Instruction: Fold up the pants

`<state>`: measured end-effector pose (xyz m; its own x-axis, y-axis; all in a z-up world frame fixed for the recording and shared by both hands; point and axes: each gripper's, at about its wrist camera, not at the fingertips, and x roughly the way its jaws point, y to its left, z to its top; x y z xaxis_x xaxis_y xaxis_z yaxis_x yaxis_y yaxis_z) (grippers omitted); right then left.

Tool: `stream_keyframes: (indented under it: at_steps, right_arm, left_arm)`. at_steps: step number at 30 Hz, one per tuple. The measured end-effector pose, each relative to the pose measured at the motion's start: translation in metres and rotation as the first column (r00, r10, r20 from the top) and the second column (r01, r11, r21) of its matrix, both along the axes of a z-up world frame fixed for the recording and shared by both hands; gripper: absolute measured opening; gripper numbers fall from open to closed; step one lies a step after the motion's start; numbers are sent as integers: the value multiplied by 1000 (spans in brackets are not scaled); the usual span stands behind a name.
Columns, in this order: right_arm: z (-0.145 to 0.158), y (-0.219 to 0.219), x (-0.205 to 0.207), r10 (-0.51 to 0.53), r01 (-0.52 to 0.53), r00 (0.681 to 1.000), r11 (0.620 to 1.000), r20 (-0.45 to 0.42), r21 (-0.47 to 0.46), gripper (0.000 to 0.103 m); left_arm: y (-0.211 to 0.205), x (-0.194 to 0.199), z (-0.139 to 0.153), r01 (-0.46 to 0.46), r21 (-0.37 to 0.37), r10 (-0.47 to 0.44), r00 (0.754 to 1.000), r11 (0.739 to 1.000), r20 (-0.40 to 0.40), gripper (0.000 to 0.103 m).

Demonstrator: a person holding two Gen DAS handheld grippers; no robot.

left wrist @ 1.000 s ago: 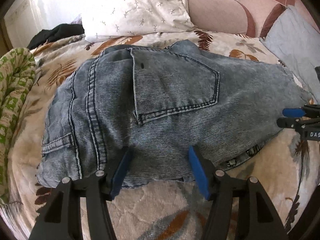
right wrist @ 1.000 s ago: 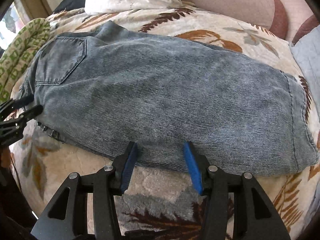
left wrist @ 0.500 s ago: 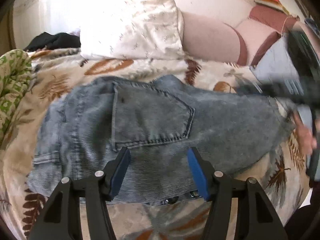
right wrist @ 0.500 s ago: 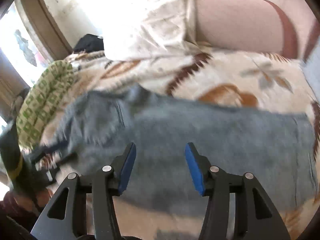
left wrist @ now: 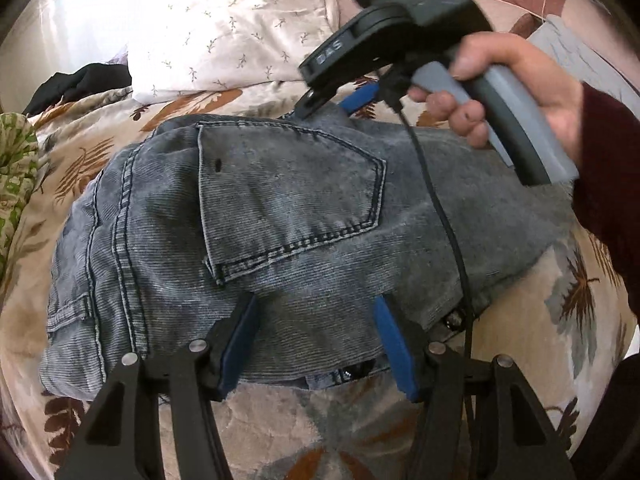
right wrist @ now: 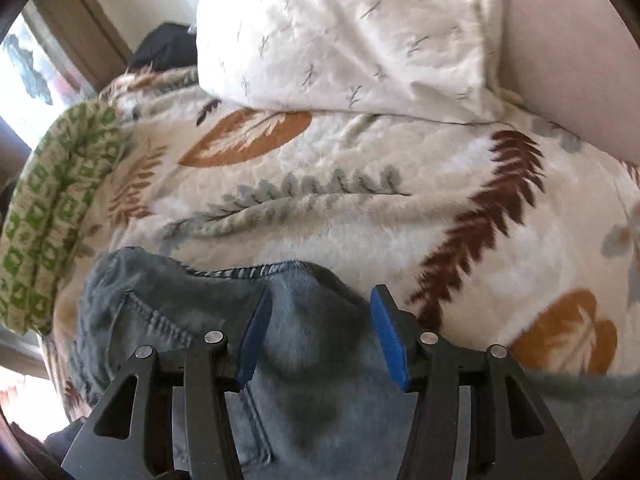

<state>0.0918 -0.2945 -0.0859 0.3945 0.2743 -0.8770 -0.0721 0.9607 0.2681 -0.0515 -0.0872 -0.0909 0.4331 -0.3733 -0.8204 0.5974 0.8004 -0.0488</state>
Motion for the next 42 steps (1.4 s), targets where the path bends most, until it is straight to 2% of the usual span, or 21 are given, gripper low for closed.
stream_keyframes:
  at_steps: [2, 3, 4, 6, 11, 15, 17, 20, 21, 23, 24, 27, 32, 34, 36, 38, 39, 42]
  right_arm:
    - [-9, 4, 5, 42, -41, 998, 999, -48, 21, 45]
    - [-12, 7, 6, 65, -62, 995, 997, -69, 37, 25]
    - [-14, 12, 6, 97, -95, 992, 995, -80, 21, 13]
    - [-10, 18, 7, 105, -108, 992, 993, -74, -37, 10]
    - [4, 12, 13, 30, -30, 999, 998, -14, -55, 8]
    - [-9, 15, 17, 1, -3, 1000, 995, -19, -99, 8]
    - [-17, 15, 20, -22, 20, 1000, 996, -19, -92, 8]
    - [-23, 18, 22, -42, 41, 999, 995, -9, -88, 9]
    - [-22, 15, 23, -58, 57, 998, 996, -12, -72, 13]
    - [-16, 8, 20, -92, 92, 996, 995, -8, -43, 30]
    - [-11, 2, 17, -119, 119, 993, 992, 6, -35, 34]
    - [16, -20, -8, -174, 169, 981, 983, 80, 66, 37]
    - [53, -50, -75, -229, 222, 962, 973, 147, 66, 45]
    - [60, -66, -110, -271, 263, 951, 962, 151, 72, 55]
    - [62, -80, -138, -304, 294, 940, 952, 153, 84, 55]
    - [62, -97, -172, -339, 327, 929, 939, 147, 103, 55]
    - [63, -103, -187, -360, 347, 922, 932, 146, 106, 55]
    - [56, -130, -232, -430, 415, 893, 901, 133, 128, 55]
  left_arm:
    - [0, -2, 0, 8, 3, -8, 1000, 1000, 8, 63]
    - [0, -2, 0, 9, 4, -9, 1000, 1000, 10, 63]
    - [0, -6, 0, 7, 4, -7, 1000, 1000, 12, 63]
    - [0, -8, 0, 3, 9, -3, 1000, 1000, 13, 63]
    - [0, -17, 2, -17, 20, 17, 1000, 1000, 2, 63]
    - [2, -20, 3, -16, 21, 17, 1000, 1000, -7, 63]
    - [3, -21, 3, -12, 21, 12, 1000, 1000, -6, 63]
    - [3, -23, 4, -13, 17, 13, 1000, 1000, -3, 63]
    - [2, -24, 4, -14, 17, 14, 1000, 1000, 0, 63]
    - [3, -23, 4, -12, 19, 12, 1000, 1000, 15, 63]
    - [3, -24, 5, -9, 21, 9, 1000, 1000, 24, 63]
    - [6, -24, 8, -17, 5, 17, 999, 1000, 29, 63]
    - [14, -20, 21, -65, -22, 66, 995, 998, 70, 63]
    - [15, -20, 27, -81, -20, 83, 991, 997, 108, 63]
    - [16, -17, 28, -108, 18, 105, 985, 994, 139, 63]
    - [20, -8, 20, -144, 59, 136, 983, 988, 125, 63]
    - [20, -4, 14, -163, 87, 153, 982, 983, 112, 67]
    - [23, 1, 6, -174, 77, 165, 981, 982, 101, 69]
